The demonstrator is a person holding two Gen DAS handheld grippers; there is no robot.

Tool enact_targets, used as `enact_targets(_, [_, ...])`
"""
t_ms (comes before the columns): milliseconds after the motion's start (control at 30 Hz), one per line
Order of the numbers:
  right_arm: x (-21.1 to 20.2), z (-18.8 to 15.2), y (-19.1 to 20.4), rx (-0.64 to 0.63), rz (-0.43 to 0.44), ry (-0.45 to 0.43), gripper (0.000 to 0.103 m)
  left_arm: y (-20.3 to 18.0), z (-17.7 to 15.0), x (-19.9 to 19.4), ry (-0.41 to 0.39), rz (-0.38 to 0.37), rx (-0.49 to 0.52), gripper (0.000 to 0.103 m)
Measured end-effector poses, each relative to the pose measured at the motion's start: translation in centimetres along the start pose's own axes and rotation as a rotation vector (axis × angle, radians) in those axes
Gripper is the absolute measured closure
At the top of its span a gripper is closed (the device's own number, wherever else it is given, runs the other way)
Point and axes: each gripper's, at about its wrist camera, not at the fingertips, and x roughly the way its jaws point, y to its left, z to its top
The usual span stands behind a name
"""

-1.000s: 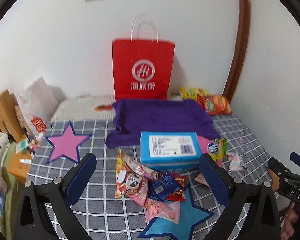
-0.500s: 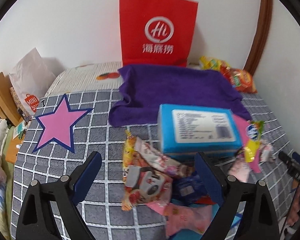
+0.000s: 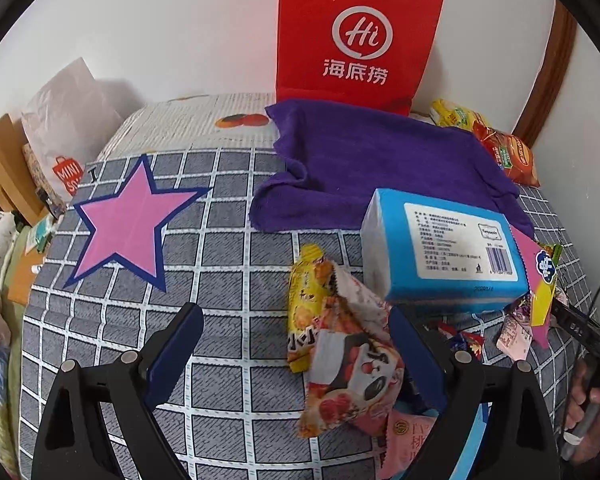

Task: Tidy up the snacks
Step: 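Grasp the white printed packet with the right gripper while the left grasps the panda-print packet, then carry both held packets up and over the purple towel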

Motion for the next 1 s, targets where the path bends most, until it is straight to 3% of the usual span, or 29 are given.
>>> enact_targets(133, [0.1, 0.0, 1.0, -0.029, -0.020, -0.019, 0.047, 0.2, -0.2, 0.4, 0.013, -0.027, -0.009, 0.009])
enact_targets(567, [-2.4, -0.6, 0.8, -0.017, -0.024, -0.024, 0.047, -1.6, -2.3, 2.3, 0.096, -0.102, 0.084, 0.011])
enact_targets(733, [-3.2, -0.7, 1.1, -0.023, -0.030, -0.030, 0.047, -1.9, -2.6, 2.0, 0.099, -0.130, 0.099, 0.028])
enact_targets(800, [-3.6, -0.8, 1.5, -0.025, -0.025, -0.034, 0.047, -2.0, -2.8, 1.6, 0.105, -0.173, 0.094, 0.049])
enact_targets(1000, [-5.5, -0.8, 2.5, -0.042, -0.028, -0.057, 0.047, -1.2, -3.0, 0.2, 0.085, -0.178, 0.091, 0.057])
